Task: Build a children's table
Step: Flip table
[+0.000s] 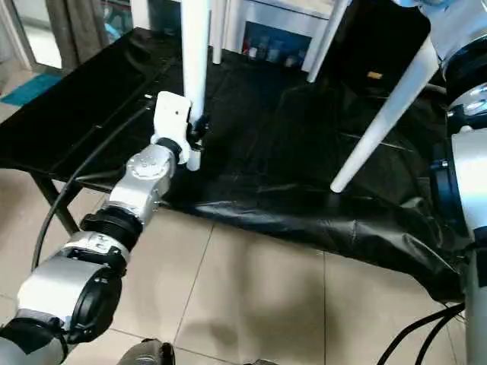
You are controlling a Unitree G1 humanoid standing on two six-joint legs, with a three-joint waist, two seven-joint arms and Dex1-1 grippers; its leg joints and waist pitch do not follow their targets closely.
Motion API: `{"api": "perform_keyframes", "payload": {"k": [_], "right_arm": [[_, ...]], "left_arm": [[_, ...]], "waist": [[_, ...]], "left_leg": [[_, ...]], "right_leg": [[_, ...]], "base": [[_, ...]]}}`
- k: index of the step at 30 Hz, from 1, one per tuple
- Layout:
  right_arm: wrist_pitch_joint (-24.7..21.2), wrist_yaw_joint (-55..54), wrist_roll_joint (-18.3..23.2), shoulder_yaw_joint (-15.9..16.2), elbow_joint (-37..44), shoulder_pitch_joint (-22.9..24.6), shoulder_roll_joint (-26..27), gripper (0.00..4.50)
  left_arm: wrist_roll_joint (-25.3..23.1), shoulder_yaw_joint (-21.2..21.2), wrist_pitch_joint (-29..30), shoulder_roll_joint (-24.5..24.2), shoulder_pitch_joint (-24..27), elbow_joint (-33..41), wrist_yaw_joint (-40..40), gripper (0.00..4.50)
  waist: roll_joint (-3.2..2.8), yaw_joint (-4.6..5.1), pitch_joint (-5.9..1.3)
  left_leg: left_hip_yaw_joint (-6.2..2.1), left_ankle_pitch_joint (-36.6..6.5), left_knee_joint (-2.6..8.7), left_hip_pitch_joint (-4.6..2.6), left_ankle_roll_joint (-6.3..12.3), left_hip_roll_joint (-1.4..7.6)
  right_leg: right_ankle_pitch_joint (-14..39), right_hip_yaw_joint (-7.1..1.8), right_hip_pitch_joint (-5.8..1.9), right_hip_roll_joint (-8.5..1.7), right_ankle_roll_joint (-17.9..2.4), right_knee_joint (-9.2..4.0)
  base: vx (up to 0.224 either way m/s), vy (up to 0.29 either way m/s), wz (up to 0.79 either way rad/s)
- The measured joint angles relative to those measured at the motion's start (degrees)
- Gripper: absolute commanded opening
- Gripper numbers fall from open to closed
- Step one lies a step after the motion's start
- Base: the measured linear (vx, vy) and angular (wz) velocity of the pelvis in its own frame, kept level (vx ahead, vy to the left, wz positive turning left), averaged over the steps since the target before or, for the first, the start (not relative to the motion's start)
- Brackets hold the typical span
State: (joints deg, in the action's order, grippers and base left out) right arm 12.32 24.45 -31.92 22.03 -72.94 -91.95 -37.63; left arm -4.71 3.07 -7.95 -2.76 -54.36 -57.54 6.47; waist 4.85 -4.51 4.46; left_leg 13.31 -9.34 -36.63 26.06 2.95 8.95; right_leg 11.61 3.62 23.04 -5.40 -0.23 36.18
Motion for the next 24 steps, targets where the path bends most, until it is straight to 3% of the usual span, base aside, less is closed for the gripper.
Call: {"api": "perform_keyframes", "payload": {"k": [9,15,17,24], "right_arm": [[5.7,0.8,1.8,-1.8,0.1,1.7,0.4,3.54],[11.5,0.6,3.6,-3.3,0.8,3.2,0.9,3.58],[15.0,0.8,6.3,-5.7,1.8,4.5,1.9,3.58],[25.2,-0.7,11.6,-9.0,3.4,7.1,5.4,3.58]], "left_arm": [[0.0,-0.1,0.0,-1.3,0.5,0.3,0.0,1.6],[0.2,0.0,-0.3,-2.2,0.0,-0.7,0.2,1.6],[0.2,0.0,-0.7,-2.7,-0.3,-1.6,0.3,1.6],[0.0,-0.2,-1.3,-3.6,-1.9,-4.1,1.0,1.6]], "waist": [[0.06,1.17,-0.04],[0.06,1.5,-0.04],[0.06,1.6,-0.04],[0.06,1.51,-0.04]], "left_leg": [[0.0,0.0,0.02,-0.09,-0.01,0.0],[-0.03,0.0,0.02,-0.13,-0.02,0.01],[-0.03,0.0,0.02,-0.15,-0.02,0.02],[0.0,0.0,0.02,-0.05,-0.02,0.03]], "right_leg": [[-0.1,0.01,-0.09,0.0,0.0,0.0],[-0.2,0.01,-0.06,0.0,0.1,0.01],[-0.2,0.01,-0.05,0.0,0.1,0.01],[-0.4,0.01,0.1,-0.01,0.1,-0.01]], "base": [[0.0,0.0,0.0],[0.0,0.0,0.0],[0.0,0.0,0.0],[0.0,0.0,0.0]]}}
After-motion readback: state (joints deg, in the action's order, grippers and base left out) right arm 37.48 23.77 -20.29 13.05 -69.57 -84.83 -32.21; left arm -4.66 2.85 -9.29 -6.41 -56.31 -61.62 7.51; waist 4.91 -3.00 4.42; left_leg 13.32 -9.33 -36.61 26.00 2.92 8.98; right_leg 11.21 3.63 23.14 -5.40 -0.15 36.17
